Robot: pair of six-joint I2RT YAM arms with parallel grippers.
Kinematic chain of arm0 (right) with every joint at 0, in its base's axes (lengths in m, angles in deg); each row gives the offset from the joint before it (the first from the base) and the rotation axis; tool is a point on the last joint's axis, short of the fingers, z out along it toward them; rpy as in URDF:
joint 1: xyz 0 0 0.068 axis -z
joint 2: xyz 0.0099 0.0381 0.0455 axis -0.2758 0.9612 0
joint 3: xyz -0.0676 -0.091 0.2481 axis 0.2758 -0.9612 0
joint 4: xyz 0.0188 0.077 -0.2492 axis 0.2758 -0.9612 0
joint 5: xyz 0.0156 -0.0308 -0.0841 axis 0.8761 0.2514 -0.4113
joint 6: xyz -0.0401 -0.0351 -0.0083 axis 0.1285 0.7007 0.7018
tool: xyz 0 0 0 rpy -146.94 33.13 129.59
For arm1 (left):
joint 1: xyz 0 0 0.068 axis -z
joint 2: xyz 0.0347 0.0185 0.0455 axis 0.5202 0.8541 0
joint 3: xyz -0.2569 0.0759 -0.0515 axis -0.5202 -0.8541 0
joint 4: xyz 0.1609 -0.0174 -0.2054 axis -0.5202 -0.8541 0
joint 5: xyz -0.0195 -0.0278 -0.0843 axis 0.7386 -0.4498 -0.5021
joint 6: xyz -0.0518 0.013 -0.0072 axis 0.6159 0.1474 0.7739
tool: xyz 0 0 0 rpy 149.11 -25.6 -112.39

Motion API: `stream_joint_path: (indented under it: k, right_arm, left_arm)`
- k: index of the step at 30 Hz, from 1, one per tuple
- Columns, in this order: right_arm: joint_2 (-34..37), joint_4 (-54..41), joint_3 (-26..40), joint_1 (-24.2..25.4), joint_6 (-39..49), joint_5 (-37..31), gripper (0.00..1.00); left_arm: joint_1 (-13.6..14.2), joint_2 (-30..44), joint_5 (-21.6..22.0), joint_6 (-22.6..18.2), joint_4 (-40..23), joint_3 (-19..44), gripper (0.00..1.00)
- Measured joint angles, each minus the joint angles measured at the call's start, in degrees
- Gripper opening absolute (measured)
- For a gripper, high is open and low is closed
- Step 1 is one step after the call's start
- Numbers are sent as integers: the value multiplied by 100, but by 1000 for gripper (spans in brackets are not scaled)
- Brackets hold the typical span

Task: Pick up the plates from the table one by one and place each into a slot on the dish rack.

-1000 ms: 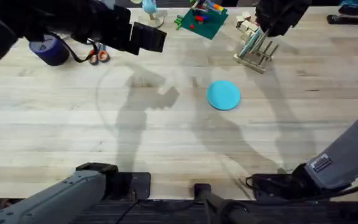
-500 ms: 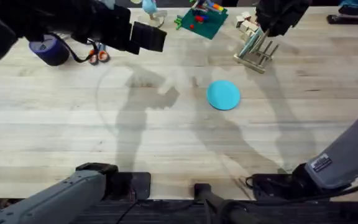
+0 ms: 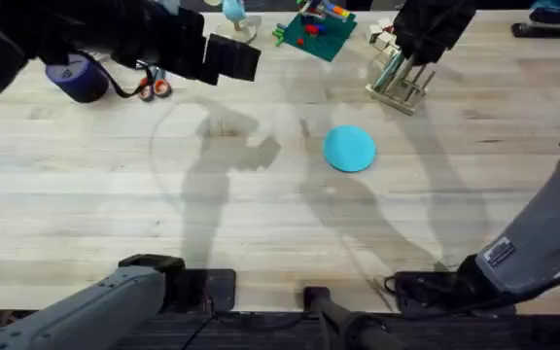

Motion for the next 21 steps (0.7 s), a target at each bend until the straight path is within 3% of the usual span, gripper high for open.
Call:
stream_joint_path:
  k: [8,15,21]
  right_arm:
    - [0,1,0,0,2,1,33]
    - [0,1,0,0,20,1,137]
    - [-2,-1,0,0,20,1,148]
  left_arm:
    - [0,0,0,0,0,0,995]
    - [0,0,0,0,0,0,995]
    - [0,0,0,0,0,0,995]
